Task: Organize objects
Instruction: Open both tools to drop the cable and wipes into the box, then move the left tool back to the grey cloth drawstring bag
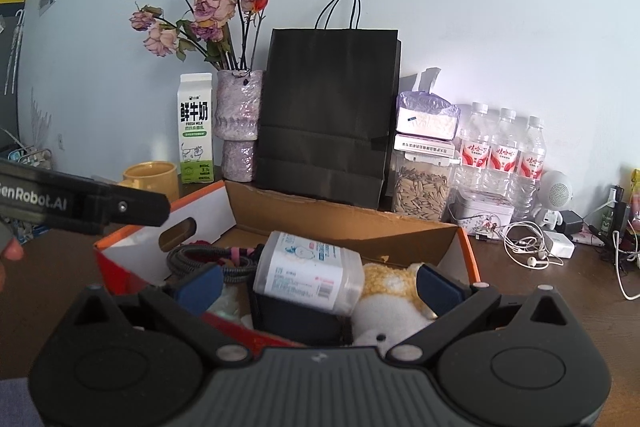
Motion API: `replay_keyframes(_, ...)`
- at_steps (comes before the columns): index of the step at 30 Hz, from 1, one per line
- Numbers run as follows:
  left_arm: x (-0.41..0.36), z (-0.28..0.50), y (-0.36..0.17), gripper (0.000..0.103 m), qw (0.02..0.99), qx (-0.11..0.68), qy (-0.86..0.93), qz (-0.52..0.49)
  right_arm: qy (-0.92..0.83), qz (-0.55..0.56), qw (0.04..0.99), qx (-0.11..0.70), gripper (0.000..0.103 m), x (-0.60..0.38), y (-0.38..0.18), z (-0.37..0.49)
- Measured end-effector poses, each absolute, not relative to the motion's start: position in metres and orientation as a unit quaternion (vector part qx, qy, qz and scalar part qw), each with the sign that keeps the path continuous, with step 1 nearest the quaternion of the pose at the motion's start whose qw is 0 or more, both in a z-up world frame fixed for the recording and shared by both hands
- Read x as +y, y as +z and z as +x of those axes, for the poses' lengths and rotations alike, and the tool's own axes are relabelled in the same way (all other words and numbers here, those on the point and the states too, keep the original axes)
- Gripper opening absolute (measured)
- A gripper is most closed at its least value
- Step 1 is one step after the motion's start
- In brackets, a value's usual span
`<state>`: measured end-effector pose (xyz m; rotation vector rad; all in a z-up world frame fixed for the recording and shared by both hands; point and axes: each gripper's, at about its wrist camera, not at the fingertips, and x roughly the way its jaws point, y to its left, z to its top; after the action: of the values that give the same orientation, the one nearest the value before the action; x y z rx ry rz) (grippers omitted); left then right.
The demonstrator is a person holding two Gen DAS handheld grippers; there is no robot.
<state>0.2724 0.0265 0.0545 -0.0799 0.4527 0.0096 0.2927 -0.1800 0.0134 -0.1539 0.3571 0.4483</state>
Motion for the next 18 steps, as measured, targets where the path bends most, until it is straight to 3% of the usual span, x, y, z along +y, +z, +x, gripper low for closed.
replay_keyframes(18, 0.03, 0.193, 0.017, 0.103, 0.959, 0.282, 0.009, -0.025, 0.23, -0.08, 0.945, 0.22, 0.103, -0.215, -0.011, 0.213)
